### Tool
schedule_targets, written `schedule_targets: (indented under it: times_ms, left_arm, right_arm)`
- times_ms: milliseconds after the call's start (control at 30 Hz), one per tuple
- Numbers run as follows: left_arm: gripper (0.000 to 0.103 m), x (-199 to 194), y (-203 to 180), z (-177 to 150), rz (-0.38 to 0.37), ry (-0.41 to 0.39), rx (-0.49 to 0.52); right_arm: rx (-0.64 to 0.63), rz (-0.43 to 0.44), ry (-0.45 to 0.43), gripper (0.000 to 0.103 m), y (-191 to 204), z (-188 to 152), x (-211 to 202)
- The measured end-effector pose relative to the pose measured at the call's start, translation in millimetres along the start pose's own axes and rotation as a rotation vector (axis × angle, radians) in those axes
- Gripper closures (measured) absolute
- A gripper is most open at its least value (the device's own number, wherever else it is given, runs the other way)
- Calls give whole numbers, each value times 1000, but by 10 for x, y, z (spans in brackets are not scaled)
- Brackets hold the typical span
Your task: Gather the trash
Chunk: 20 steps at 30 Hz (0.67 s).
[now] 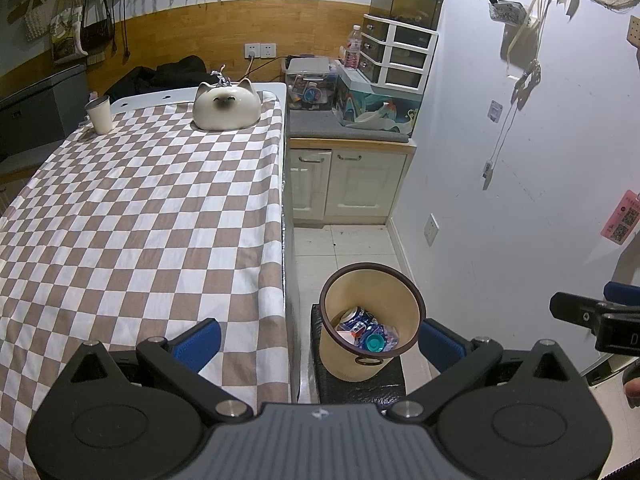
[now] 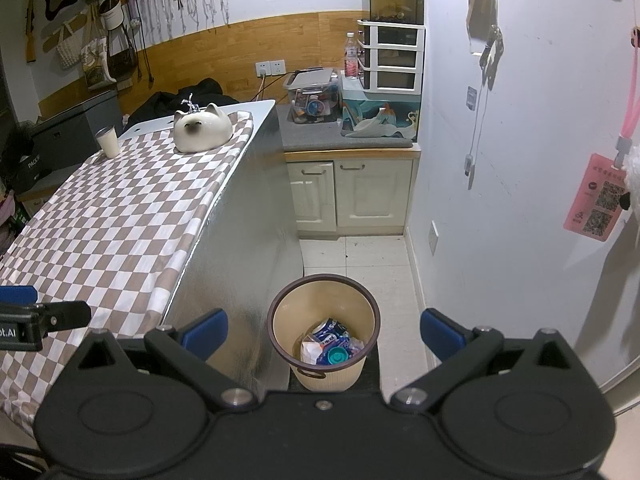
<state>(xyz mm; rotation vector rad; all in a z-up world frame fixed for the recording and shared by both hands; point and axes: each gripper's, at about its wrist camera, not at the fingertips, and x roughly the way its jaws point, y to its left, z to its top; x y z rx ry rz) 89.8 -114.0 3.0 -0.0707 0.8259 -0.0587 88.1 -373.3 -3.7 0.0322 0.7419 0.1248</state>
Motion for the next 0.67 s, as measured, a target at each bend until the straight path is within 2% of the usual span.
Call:
schedule_targets:
  times_ms: [667]
  left_arm:
    - [0,0,38,8,3,-3,5]
  right_arm:
    - [1,0,0,0,4,3,-1]
